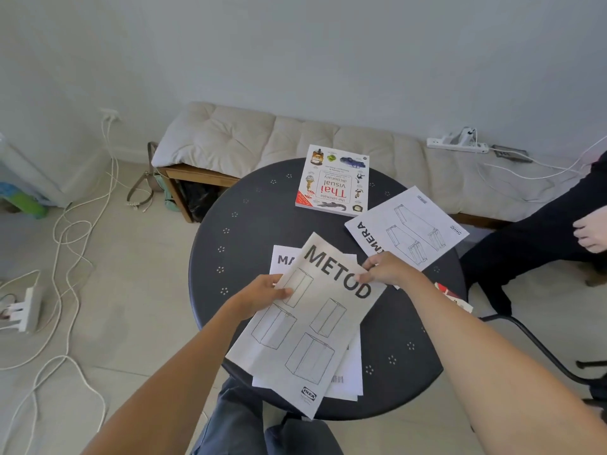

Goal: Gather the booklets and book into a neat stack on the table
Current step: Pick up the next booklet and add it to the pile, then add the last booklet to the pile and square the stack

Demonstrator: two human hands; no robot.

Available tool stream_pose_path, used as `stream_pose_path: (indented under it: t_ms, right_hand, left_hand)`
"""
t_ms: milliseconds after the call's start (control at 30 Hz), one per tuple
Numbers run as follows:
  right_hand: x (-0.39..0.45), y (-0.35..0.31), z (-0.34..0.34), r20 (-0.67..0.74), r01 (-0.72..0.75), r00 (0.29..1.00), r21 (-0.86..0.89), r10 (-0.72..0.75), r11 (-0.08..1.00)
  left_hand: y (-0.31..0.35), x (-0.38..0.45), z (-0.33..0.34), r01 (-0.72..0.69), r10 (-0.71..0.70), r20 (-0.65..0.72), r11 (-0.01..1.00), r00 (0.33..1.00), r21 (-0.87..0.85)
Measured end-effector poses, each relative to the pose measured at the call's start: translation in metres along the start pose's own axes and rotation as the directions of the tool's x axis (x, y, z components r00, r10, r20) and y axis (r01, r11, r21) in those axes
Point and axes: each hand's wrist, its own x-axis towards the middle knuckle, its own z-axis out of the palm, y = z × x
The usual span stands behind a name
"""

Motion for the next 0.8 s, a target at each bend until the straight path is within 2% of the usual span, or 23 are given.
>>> stream_pose_path:
  t_ms: [67,133,233,300,400,500,667,800]
  right_hand:
    - [-0.002,0.012,0.004,0.040,-0.052,0.998,0.057,0.050,0.997]
    - [-0.005,0.022,0.012,0.090,-0.119,0.991,0.213,0.102,0.970]
    - [-0.002,0.038,0.028,0.127,-0.193,0.981,0.528,0.148,0.827]
    - [0.000,0.041,0.040,0.116,-0.196,0.981,0.598,0.157,0.777]
    - [-0.003,0.037,0.063,0.122,-0.197,0.980,0.567,0.156,0.800]
    - [0.001,0.036,0.084,0.080,-0.201,0.979,0.522,0.187,0.829]
    - [0.007,0.034,0.096,-0.184,-0.149,0.955,0.376,0.231,0.914]
    - [-0.002,0.030,0.096,-0.275,-0.105,0.949,0.185,0.154,0.977]
  left_hand:
    - [-0.008,-0.002,-0.005,0.020,-0.022,-0.028,0.997,0.999,-0.070]
    - [-0.014,-0.002,-0.005,0.044,-0.052,-0.063,0.993,0.997,-0.111]
    - [-0.022,0.001,0.001,0.082,-0.105,-0.125,0.981,0.987,-0.174]
    - [-0.028,0.005,0.008,0.111,-0.152,-0.166,0.965,0.974,-0.237]
    - [-0.035,0.011,0.022,0.154,-0.236,-0.287,0.947,0.929,-0.281]
    - [-0.037,0.015,0.032,0.154,-0.240,-0.400,0.960,0.885,-0.234]
    - [-0.032,0.013,0.039,0.162,-0.124,-0.518,0.986,0.847,0.029]
    - [-0.038,0.015,0.037,0.166,-0.053,-0.574,0.975,0.817,0.147]
